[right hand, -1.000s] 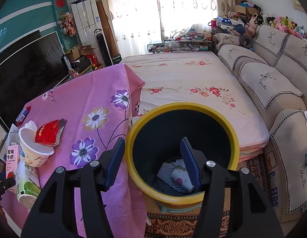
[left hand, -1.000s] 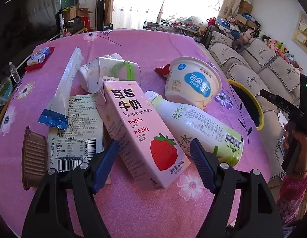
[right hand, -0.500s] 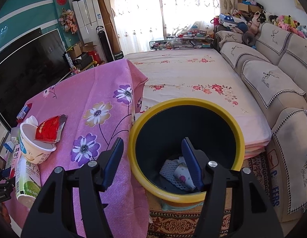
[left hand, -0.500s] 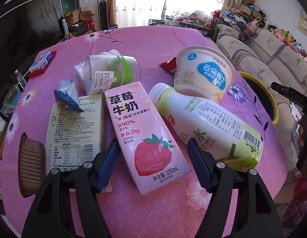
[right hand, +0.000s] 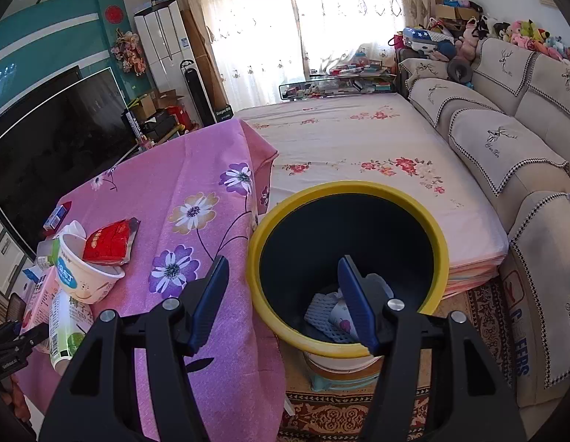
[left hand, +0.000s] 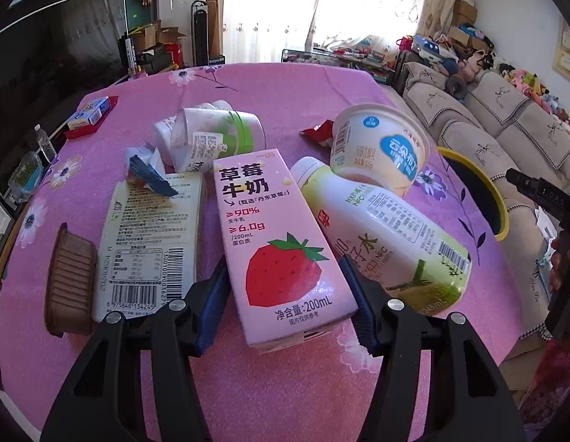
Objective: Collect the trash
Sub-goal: 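Grasp the pink strawberry milk carton with the left gripper, then carry the milk carton over the bin and open the left gripper, then grasp the white yogurt cup with the right gripper, then carry the yogurt cup over the bin and open the right gripper, then grasp the coconut water bottle with the left gripper, then carry the bottle over the bin and open the left gripper, then grasp the red snack bag on the tablecloth with the right gripper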
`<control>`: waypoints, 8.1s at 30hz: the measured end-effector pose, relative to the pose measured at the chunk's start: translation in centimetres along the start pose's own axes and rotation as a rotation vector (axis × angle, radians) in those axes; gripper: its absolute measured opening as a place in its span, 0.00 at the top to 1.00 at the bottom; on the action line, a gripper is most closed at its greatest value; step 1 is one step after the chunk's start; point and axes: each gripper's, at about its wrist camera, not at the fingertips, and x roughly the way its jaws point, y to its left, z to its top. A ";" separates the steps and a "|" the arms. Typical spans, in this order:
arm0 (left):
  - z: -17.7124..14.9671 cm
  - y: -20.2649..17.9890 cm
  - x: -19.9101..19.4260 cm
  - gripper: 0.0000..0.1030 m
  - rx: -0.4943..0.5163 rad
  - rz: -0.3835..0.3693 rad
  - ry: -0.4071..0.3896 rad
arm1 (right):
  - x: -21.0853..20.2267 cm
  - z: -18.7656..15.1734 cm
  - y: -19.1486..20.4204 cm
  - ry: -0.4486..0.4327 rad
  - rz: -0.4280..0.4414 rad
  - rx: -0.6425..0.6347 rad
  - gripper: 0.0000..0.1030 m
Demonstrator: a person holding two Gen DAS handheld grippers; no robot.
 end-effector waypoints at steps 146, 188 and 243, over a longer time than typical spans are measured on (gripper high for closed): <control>1.9 -3.3 -3.9 0.10 0.111 -0.032 -0.066 | 7.1 3.0 -1.2 0.092 -0.199 -0.102 0.70; 3.5 -4.7 2.6 0.49 0.175 -0.012 0.147 | 2.4 0.6 -1.1 0.062 -0.096 -0.060 0.57; 8.4 -12.4 -3.5 0.08 0.260 -0.212 -0.172 | -2.9 -3.0 -4.9 0.031 -0.089 0.012 0.51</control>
